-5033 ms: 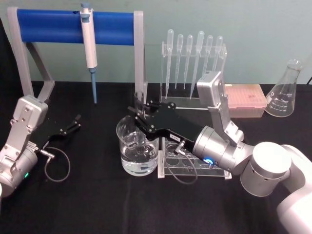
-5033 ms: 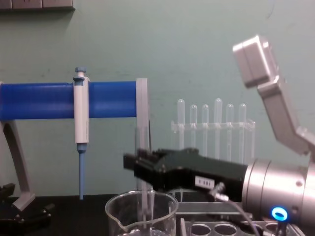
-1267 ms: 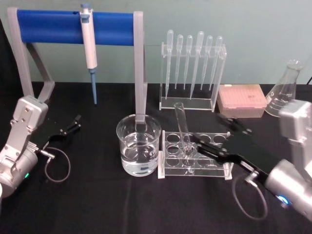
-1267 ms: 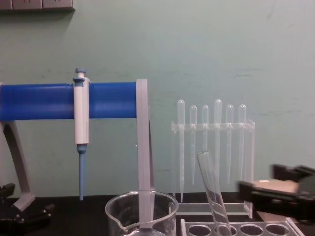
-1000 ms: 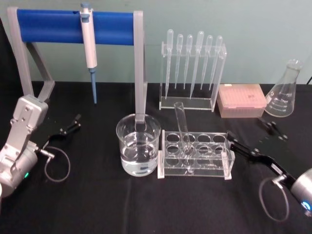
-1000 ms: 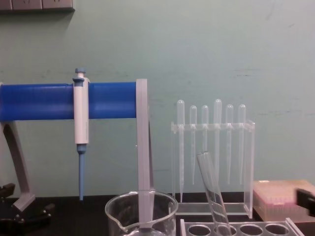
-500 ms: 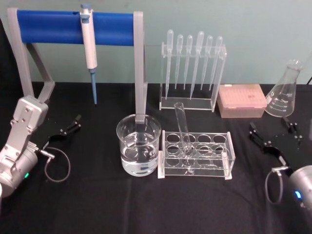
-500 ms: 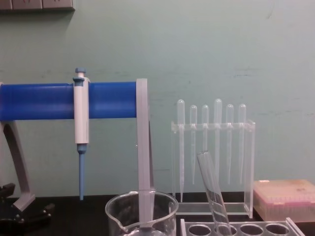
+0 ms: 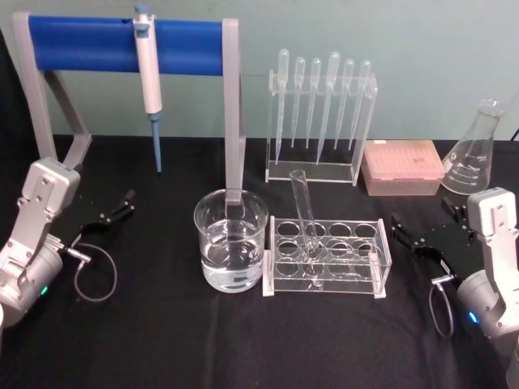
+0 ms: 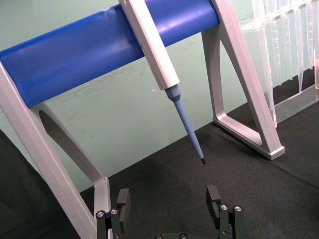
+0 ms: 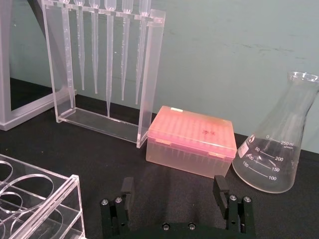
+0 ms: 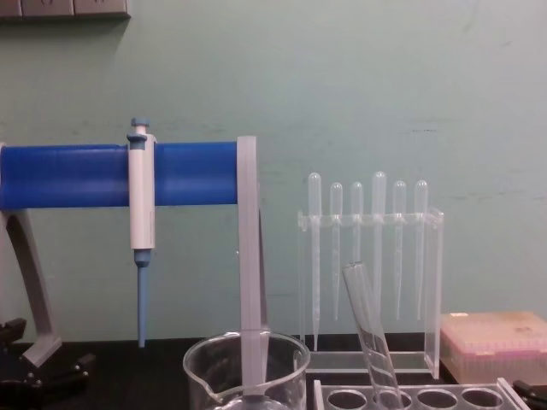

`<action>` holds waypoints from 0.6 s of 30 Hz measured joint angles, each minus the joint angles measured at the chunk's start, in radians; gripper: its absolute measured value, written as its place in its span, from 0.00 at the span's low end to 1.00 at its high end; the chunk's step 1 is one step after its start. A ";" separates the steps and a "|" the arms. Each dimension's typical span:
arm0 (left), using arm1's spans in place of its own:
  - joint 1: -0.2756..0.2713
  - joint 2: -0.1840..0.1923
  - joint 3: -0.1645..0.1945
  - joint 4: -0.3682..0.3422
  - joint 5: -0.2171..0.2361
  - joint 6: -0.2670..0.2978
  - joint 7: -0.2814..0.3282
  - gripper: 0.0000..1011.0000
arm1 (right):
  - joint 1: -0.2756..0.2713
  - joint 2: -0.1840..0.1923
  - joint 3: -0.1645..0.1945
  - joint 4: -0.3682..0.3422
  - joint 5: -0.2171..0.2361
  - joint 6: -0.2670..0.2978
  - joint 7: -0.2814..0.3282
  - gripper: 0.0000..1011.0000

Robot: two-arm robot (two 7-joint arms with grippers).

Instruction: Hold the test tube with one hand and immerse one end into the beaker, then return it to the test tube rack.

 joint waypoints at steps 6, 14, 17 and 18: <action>0.000 0.000 0.000 0.000 0.000 0.000 0.000 0.99 | 0.000 -0.001 0.002 0.001 0.006 -0.001 0.001 0.99; 0.000 0.000 0.000 0.000 0.000 0.000 0.000 0.99 | 0.000 -0.002 0.003 0.002 0.011 -0.004 0.001 0.99; 0.000 0.000 0.000 0.000 0.000 0.000 0.000 0.99 | 0.000 -0.002 0.003 0.002 0.013 -0.004 0.002 0.99; 0.000 0.000 0.000 0.000 0.000 0.000 0.000 0.99 | 0.000 -0.002 0.003 0.002 0.014 -0.004 0.002 0.99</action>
